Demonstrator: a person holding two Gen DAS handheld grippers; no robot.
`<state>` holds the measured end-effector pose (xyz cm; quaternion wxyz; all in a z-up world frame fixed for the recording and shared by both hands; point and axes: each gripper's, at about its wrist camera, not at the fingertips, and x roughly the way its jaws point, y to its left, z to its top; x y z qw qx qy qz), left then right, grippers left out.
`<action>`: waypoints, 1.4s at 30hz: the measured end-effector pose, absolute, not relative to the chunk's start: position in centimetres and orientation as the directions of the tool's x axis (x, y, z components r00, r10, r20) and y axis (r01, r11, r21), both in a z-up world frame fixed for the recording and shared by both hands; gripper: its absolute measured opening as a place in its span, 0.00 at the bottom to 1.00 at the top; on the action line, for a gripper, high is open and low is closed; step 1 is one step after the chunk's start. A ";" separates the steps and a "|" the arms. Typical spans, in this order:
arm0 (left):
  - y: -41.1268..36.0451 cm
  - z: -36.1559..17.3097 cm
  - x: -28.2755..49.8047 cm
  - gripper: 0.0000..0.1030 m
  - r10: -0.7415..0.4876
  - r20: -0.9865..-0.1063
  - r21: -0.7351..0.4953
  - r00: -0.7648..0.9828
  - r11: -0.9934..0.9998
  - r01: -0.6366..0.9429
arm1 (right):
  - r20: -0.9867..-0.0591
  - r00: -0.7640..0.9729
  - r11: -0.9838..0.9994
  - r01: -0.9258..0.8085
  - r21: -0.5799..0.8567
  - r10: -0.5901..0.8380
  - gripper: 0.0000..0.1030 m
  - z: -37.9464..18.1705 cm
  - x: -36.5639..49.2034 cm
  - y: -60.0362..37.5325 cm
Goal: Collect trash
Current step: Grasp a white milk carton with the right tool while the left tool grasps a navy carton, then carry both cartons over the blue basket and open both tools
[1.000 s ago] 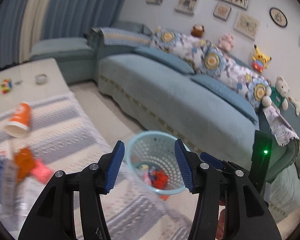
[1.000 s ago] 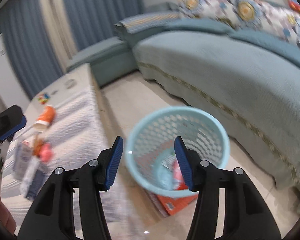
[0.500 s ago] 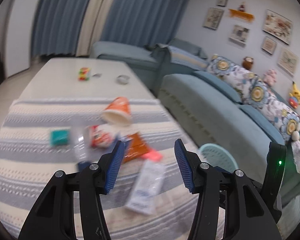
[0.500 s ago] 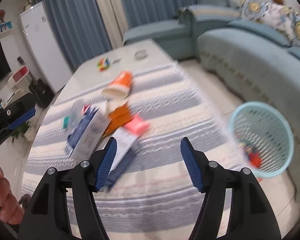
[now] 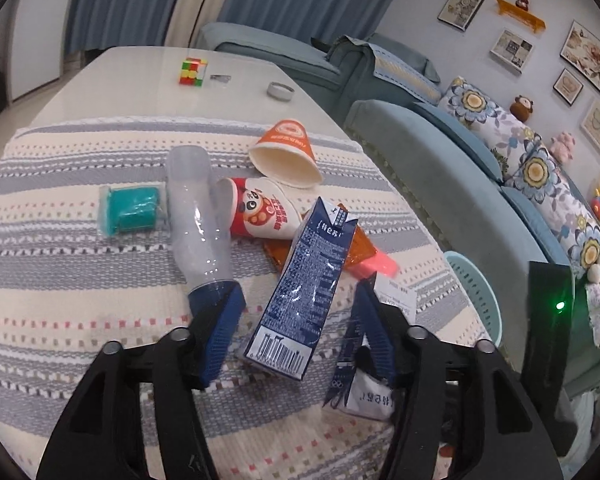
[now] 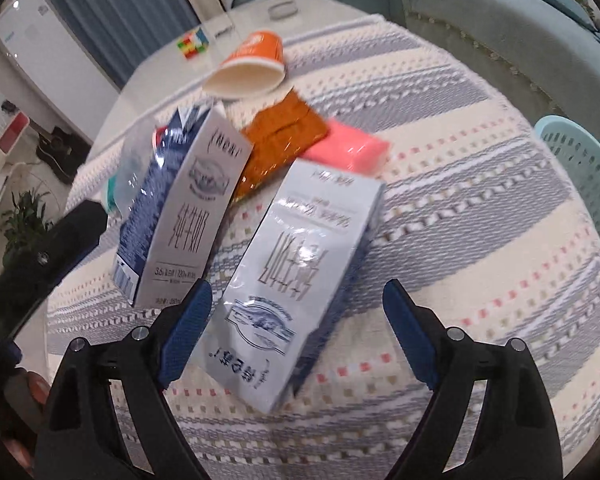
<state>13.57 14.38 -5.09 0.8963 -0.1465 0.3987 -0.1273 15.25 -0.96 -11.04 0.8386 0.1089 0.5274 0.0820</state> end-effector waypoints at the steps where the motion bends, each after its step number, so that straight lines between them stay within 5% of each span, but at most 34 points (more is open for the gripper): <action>1: 14.2 -5.3 13.7 0.58 -0.348 -0.681 -0.359 0.644 0.925 0.120 | -0.869 0.425 0.964 -0.031 0.266 0.253 0.80 -11.3 15.3 -0.6; 4: 13.2 -5.8 14.5 0.58 -0.332 -0.705 -0.321 0.627 0.937 0.135 | -0.876 0.420 0.970 -0.045 0.239 0.235 0.79 -11.5 15.3 -0.8; 6: 12.5 -6.1 15.1 0.58 -0.300 -0.729 -0.279 0.616 0.951 0.133 | -0.879 0.411 0.969 -0.058 0.241 0.243 0.66 -11.6 15.3 -1.6; 12: 10.6 -7.1 16.2 0.58 -0.227 -0.780 -0.184 0.584 0.974 0.132 | -0.859 0.468 0.978 -0.105 0.180 0.208 0.46 -10.5 14.4 -5.2; 15: 9.7 -7.8 16.4 0.56 -0.173 -0.805 -0.130 0.567 0.985 0.116 | -0.856 0.467 0.976 -0.115 0.187 0.220 0.46 -10.7 14.2 -7.0; 17: 9.1 -8.0 16.5 0.40 -0.150 -0.816 -0.106 0.559 0.988 0.111 | -0.854 0.475 0.977 -0.113 0.179 0.211 0.46 -10.5 13.7 -7.9; 20: 8.1 -8.0 16.3 0.33 -0.104 -0.818 -0.054 0.566 0.993 0.104 | -0.829 0.498 0.967 -0.119 0.225 0.254 0.46 -10.2 13.5 -9.8; 34: -0.4 2.6 13.4 0.33 -0.330 -0.620 -0.180 0.712 0.943 0.280 | -0.636 0.756 0.978 -0.027 0.206 0.155 0.45 -0.6 10.7 -21.5; 42: -11.0 3.9 14.0 0.33 -0.420 -0.595 -0.179 0.685 0.900 0.397 | -0.637 0.769 0.971 0.117 0.209 0.045 0.45 -0.7 11.3 -31.0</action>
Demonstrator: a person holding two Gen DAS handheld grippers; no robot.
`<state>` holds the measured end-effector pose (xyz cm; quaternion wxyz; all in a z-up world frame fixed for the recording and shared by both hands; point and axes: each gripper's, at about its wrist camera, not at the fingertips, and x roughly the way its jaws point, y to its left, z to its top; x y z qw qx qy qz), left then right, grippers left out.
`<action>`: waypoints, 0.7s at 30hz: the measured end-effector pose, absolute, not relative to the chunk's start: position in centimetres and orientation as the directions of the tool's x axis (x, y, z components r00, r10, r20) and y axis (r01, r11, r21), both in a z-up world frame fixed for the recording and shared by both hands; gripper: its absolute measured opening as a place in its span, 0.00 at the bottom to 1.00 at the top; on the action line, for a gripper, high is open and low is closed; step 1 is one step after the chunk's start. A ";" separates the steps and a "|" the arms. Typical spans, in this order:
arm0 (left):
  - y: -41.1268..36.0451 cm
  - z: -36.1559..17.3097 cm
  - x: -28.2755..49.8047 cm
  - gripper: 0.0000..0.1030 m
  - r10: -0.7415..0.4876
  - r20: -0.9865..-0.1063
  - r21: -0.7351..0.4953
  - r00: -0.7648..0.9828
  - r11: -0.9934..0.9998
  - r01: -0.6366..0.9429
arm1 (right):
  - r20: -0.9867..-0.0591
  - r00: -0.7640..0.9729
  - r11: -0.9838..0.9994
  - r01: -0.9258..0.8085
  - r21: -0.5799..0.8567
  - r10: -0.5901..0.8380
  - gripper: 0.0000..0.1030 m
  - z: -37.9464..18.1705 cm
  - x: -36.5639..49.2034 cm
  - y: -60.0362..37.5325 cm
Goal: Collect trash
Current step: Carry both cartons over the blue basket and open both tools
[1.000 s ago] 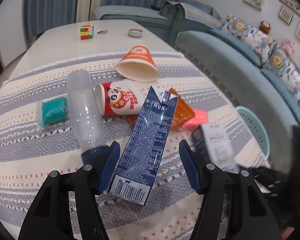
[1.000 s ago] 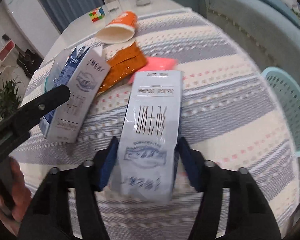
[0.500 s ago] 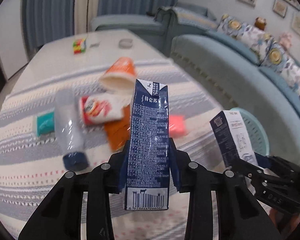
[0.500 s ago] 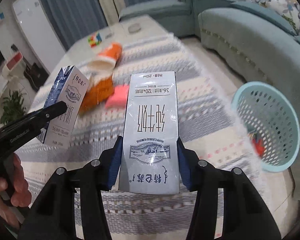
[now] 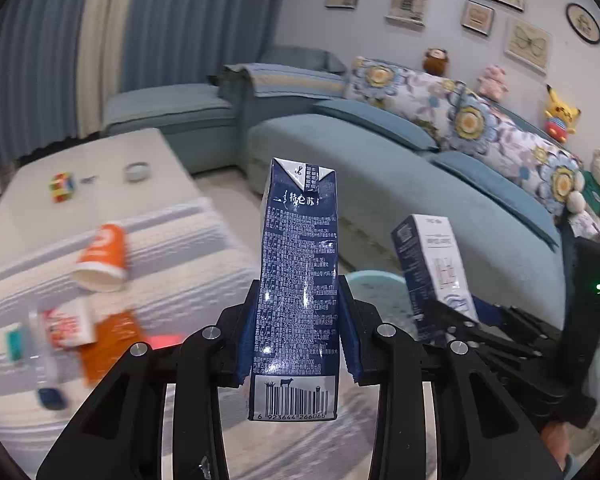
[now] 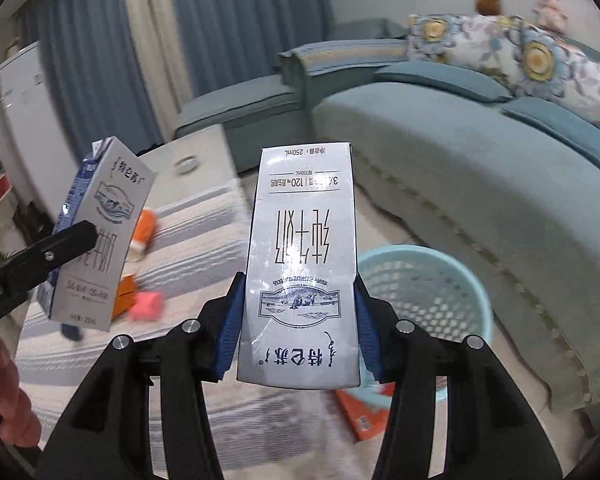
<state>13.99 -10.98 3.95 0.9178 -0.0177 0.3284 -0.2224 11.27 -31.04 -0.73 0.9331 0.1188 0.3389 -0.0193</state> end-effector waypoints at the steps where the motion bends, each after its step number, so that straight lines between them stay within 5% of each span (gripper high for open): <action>1: -12.1 3.7 14.2 0.33 -0.431 -0.596 -0.184 0.678 0.895 0.407 | -0.646 0.762 0.968 0.133 0.213 0.038 0.46 -1.2 11.3 -32.1; 21: -25.5 -9.5 18.4 0.33 -0.456 -0.770 -0.201 0.446 0.837 0.509 | -0.829 0.559 0.894 0.361 0.265 0.020 0.46 -16.1 13.8 -41.4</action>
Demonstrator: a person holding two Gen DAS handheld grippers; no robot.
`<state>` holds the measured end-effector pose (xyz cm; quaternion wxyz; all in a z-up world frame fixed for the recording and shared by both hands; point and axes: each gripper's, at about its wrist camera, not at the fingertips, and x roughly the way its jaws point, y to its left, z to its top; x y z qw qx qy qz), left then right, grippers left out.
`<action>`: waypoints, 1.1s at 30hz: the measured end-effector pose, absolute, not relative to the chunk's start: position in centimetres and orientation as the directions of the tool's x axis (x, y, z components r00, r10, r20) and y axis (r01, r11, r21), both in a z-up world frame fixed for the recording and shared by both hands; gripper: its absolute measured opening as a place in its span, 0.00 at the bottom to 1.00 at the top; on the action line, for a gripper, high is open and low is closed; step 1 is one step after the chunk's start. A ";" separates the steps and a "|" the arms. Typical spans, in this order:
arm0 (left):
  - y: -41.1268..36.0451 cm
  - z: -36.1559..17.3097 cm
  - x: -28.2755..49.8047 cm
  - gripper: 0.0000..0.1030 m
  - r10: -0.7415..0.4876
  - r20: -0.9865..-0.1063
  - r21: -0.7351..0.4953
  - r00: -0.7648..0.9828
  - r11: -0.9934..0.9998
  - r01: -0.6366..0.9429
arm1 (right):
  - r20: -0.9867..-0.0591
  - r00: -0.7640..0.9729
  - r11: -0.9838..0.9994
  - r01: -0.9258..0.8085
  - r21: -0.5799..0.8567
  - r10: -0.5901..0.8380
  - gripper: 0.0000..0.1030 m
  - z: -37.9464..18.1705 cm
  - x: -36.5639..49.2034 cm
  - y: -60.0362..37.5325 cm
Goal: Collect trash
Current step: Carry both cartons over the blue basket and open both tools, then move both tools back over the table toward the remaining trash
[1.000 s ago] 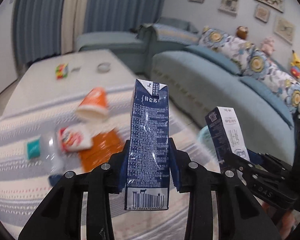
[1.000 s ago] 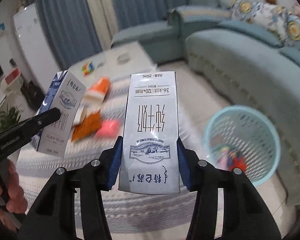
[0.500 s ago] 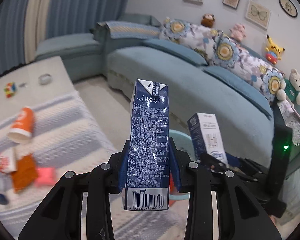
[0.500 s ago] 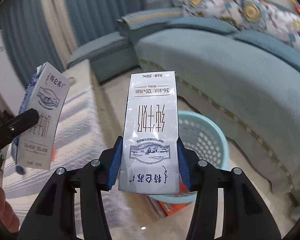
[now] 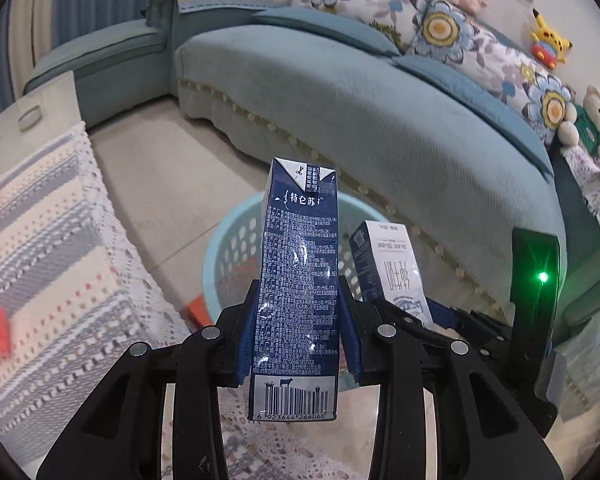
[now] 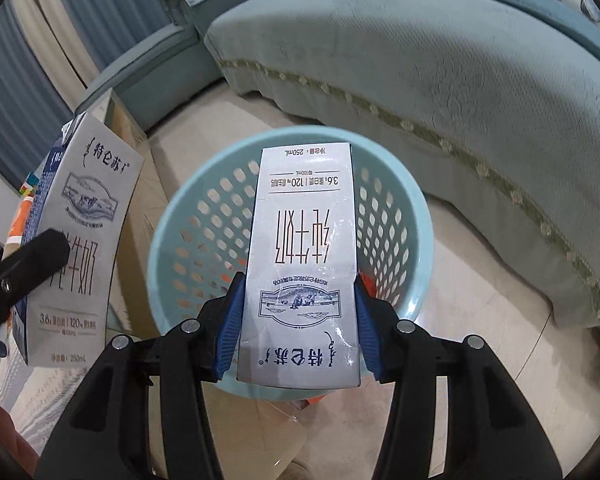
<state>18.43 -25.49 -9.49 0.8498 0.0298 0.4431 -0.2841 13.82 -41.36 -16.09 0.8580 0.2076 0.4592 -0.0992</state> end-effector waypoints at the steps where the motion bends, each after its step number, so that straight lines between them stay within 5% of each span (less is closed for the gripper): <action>1: -25.5 -9.7 18.4 0.34 -0.457 -0.771 -0.203 0.443 0.836 0.510 | -0.831 0.555 0.892 0.366 0.267 0.021 0.46 -16.3 13.9 -41.3; 4: -25.1 -9.8 18.5 0.48 -0.465 -0.767 -0.215 0.443 0.836 0.505 | -0.833 0.552 0.882 0.378 0.282 0.030 0.46 -16.5 13.9 -41.3; 20: -21.5 -3.7 16.2 0.48 -0.526 -0.677 -0.245 0.515 0.821 0.515 | -0.776 0.631 0.909 0.306 0.284 0.031 0.49 -10.5 12.7 -38.3; 33: -4.7 3.3 12.0 0.48 -0.404 -0.559 -0.277 0.724 0.914 0.297 | -0.632 0.758 0.966 0.009 0.259 0.163 0.49 -0.7 12.6 -25.5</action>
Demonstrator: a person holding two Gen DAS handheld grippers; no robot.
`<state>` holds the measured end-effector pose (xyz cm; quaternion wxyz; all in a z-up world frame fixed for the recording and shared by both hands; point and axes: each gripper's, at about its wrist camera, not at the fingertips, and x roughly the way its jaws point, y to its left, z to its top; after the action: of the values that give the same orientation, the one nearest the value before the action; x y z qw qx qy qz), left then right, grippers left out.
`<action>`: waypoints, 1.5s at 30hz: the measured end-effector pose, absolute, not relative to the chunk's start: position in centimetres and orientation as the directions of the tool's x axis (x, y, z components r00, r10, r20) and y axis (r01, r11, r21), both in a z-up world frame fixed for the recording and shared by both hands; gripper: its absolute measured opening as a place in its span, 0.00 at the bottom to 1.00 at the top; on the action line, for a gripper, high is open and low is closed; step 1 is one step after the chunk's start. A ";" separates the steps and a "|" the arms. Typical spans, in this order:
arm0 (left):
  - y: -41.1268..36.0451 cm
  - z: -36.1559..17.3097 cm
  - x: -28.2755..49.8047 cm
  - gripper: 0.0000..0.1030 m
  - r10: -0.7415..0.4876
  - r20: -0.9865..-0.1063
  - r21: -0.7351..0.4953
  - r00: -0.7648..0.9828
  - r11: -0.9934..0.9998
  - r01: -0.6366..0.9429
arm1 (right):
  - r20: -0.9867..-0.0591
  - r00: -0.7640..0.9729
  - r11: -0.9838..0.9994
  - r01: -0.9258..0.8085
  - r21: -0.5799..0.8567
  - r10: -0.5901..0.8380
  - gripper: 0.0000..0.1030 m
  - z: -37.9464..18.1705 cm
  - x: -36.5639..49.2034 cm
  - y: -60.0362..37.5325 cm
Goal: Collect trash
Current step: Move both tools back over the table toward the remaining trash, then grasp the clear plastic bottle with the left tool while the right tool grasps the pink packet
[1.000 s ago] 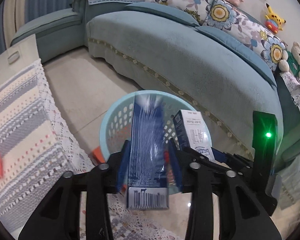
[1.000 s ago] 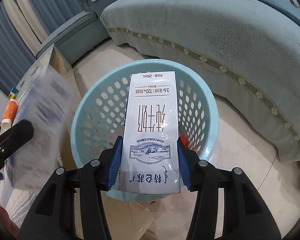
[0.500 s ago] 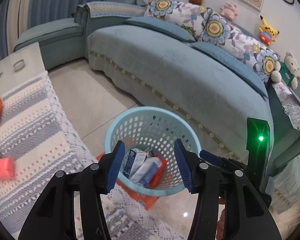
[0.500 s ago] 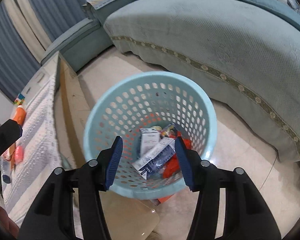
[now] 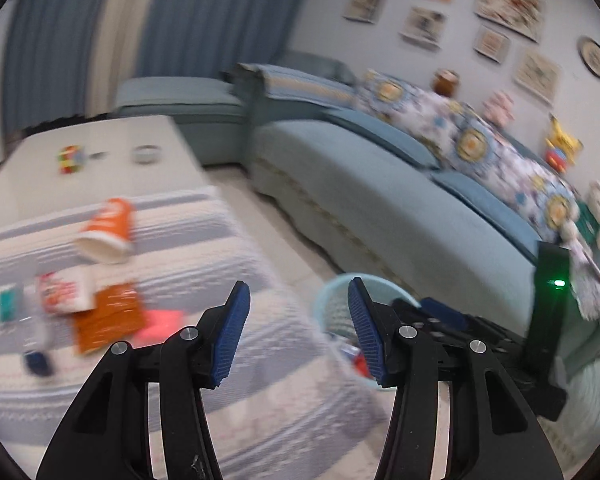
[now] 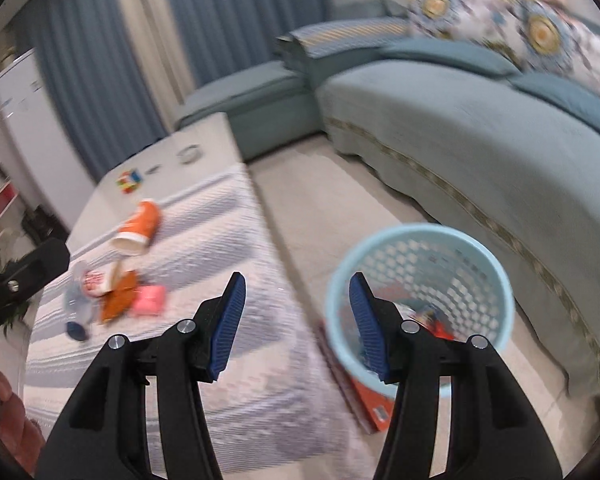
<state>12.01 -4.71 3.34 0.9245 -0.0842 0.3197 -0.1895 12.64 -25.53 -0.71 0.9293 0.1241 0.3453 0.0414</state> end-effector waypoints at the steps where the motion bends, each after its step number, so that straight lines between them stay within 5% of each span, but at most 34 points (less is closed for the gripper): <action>1: -3.3 3.5 11.8 0.48 -0.388 -0.553 -0.284 0.737 0.920 0.271 | -0.622 0.762 0.967 -0.021 0.255 0.180 0.49 -0.2 12.8 -24.2; 12: 13.7 1.0 11.9 0.47 -0.167 -0.577 -0.356 0.800 0.933 -0.062 | -0.612 0.722 0.946 -0.254 0.201 0.324 0.49 0.0 15.5 -11.7; 22: 17.7 -5.3 16.2 0.67 -0.122 -0.697 -0.313 0.707 0.938 -0.147 | -0.693 0.645 0.937 -0.324 0.133 0.322 0.50 -5.9 18.8 -6.3; 24: 17.4 -6.4 17.2 0.69 -0.105 -0.713 -0.292 0.694 0.944 -0.157 | -0.715 0.629 0.942 -0.310 0.127 0.304 0.57 -7.4 19.4 -6.3; 36: 17.0 -10.5 21.3 0.64 -0.035 -0.799 -0.172 0.601 0.970 -0.172 | -0.811 0.512 0.945 -0.293 0.146 0.284 0.74 -12.3 23.8 -4.6; 43: 16.9 -11.0 22.6 0.60 -0.001 -0.806 -0.135 0.592 0.974 -0.184 | -0.820 0.521 0.952 -0.294 0.088 0.237 0.74 -12.6 24.5 -2.8; 45: 16.7 -10.9 22.8 0.53 0.023 -0.810 -0.106 0.586 0.977 -0.185 | -0.817 0.532 0.954 -0.292 0.071 0.224 0.61 -12.5 24.3 -2.7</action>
<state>22.78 16.66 -10.95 0.8859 -0.0896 0.4515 0.0586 24.35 -2.69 -12.50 0.8745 -0.0371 0.4606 0.1474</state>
